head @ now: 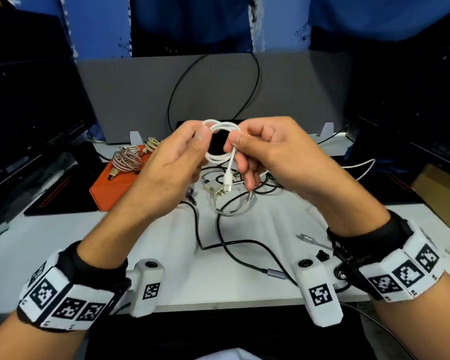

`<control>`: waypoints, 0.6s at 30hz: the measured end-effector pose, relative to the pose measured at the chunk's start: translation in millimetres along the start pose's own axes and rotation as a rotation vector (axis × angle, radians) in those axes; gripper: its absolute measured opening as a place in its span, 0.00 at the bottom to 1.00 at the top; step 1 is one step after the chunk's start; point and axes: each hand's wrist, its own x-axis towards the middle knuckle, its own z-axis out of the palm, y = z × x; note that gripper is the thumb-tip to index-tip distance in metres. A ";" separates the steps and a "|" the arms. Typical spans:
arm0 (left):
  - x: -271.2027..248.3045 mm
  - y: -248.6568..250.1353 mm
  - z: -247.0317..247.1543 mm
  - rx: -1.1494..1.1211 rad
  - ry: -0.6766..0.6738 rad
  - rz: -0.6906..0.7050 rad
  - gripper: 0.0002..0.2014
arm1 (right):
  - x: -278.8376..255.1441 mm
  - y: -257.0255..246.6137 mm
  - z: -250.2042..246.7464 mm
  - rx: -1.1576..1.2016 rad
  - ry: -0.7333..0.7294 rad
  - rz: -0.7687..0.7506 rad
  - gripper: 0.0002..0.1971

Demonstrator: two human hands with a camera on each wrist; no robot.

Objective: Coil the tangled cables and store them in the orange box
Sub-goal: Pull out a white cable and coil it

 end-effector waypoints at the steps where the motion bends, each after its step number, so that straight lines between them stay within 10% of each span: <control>1: -0.3 1.7 0.2 -0.036 0.019 -0.004 0.19 | -0.3 -2.1 -4.3 -0.001 0.010 -0.006 0.12; 10: -2.2 11.0 -3.1 0.232 -0.059 0.064 0.17 | -0.2 1.0 -6.4 -0.084 0.008 0.034 0.13; 18: -5.3 14.8 -18.2 0.316 -0.295 0.012 0.38 | -1.6 1.9 -8.0 -0.077 -0.079 0.071 0.14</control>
